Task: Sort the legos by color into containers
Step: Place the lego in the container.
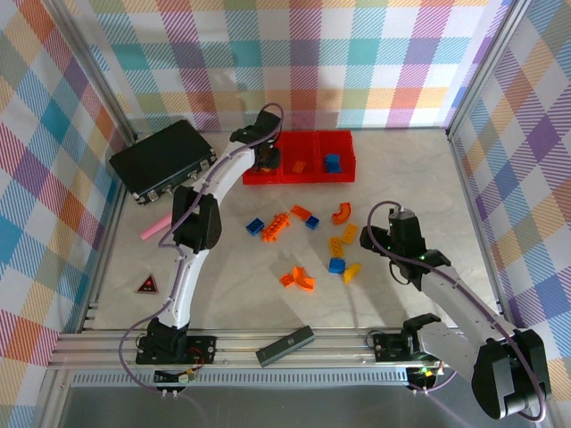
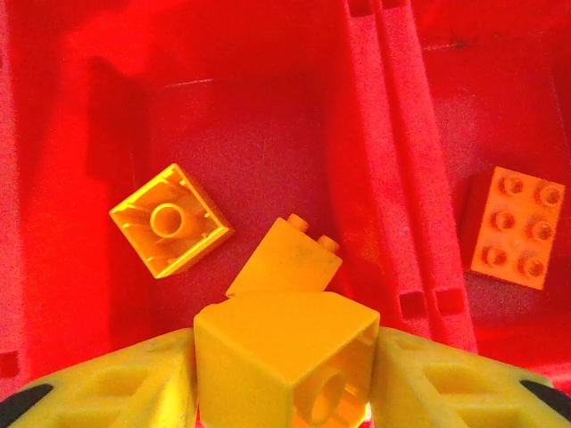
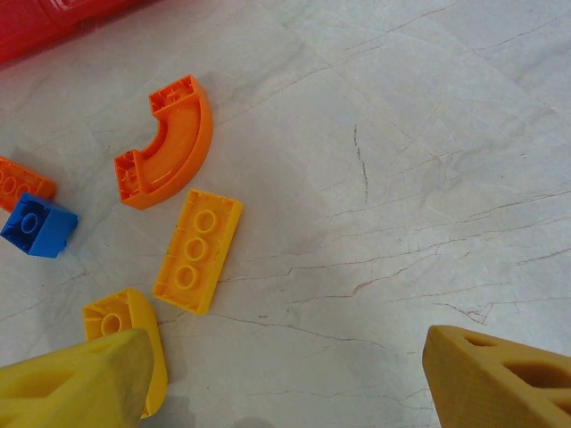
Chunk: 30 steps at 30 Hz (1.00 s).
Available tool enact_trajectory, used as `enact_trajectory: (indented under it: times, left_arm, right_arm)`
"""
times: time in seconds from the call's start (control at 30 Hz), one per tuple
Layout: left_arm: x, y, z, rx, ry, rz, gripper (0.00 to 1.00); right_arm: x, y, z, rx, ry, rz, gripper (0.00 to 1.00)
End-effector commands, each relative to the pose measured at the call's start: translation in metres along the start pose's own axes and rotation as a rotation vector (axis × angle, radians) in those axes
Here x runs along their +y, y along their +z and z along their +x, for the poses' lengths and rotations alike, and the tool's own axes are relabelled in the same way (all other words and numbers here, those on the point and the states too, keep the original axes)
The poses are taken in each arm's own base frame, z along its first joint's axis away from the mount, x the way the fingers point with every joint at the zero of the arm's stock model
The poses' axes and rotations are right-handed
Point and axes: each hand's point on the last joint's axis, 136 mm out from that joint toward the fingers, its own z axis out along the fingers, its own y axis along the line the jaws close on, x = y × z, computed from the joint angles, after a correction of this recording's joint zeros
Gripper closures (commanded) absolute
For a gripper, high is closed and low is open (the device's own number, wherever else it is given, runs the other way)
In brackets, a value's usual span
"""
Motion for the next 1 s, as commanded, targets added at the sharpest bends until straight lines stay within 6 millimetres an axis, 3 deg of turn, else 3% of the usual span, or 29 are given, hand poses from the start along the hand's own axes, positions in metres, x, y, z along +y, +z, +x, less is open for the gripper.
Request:
enact_trajectory:
  times: [0.0, 0.23, 0.4, 0.6, 0.77, 0.97]
  left_arm:
    - [0.008, 0.004, -0.013, -0.037, -0.057, -0.008, 0.51]
    - [0.007, 0.022, -0.004, -0.01, -0.081, -0.01, 0.51]
    - [0.009, 0.01, -0.011, -0.031, -0.089, -0.014, 0.42]
    - [0.009, -0.025, -0.031, -0.086, -0.09, 0.008, 0.38]
    - [0.006, -0.068, -0.046, -0.133, -0.089, 0.052, 0.38]
    - [0.001, -0.126, -0.049, -0.175, -0.086, 0.133, 0.39]
  right_arm:
    - [-0.003, 0.003, 0.004, 0.011, 0.015, 0.0, 0.21]
    - [-0.003, 0.003, 0.004, 0.01, 0.014, 0.001, 0.21]
    - [-0.003, 0.003, 0.004, 0.01, 0.014, 0.0, 0.21]
    - [-0.002, 0.003, 0.004, 0.007, 0.014, -0.002, 0.21]
    - [-0.001, 0.002, 0.003, 0.008, 0.013, -0.007, 0.21]
    - [0.011, 0.0, 0.0, 0.044, 0.02, -0.043, 0.21]
